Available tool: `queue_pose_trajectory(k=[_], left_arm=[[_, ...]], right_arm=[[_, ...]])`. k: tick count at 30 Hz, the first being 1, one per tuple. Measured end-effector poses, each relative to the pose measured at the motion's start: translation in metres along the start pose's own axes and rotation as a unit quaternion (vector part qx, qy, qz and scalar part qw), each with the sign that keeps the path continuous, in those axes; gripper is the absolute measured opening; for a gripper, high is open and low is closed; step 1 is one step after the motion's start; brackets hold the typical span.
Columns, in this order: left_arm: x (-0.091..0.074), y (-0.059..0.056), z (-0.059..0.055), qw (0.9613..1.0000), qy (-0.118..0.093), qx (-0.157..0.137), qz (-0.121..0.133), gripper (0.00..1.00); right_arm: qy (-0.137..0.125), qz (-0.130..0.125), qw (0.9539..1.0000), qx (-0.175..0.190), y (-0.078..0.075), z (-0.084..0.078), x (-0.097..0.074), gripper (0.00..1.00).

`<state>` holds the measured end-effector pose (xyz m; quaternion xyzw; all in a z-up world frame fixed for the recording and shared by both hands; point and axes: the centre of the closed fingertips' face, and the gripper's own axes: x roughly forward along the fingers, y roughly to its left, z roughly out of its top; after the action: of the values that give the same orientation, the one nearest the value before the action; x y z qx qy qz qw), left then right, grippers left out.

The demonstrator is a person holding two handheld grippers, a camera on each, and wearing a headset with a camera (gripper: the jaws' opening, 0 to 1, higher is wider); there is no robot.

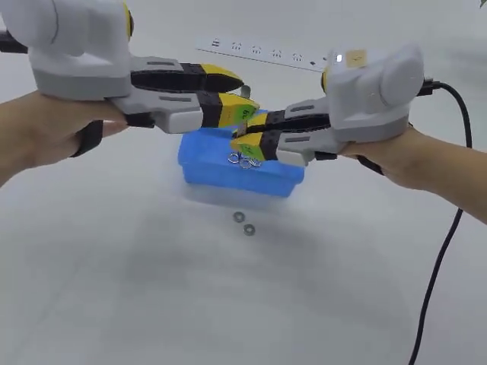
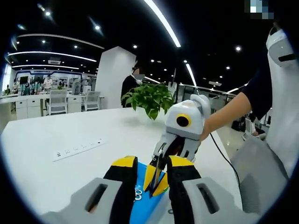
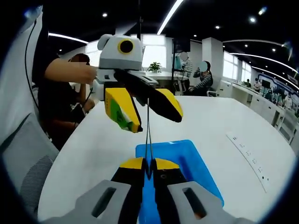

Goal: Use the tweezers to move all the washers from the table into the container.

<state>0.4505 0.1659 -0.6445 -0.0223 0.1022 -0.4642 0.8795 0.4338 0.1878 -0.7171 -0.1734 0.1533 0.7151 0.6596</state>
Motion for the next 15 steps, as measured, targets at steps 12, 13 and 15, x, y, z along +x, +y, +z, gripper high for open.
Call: queue_pose_trajectory(k=[12, 13, 15], left_arm=[[0.006, -0.009, -0.001, 0.9988, 0.015, 0.015, -0.045, 0.13], [0.006, -0.010, 0.000, 0.9987, 0.014, 0.013, -0.047, 0.10], [0.007, -0.010, 0.000, 0.9986, 0.015, 0.017, -0.048, 0.08]], right_arm=[[0.004, 0.007, 1.0000, -0.003, 0.002, 0.000, -0.001, 0.07], [0.004, 0.007, 1.0000, -0.004, 0.002, 0.000, -0.002, 0.08], [0.005, 0.008, 0.9999, -0.006, 0.003, 0.000, -0.002, 0.08]])
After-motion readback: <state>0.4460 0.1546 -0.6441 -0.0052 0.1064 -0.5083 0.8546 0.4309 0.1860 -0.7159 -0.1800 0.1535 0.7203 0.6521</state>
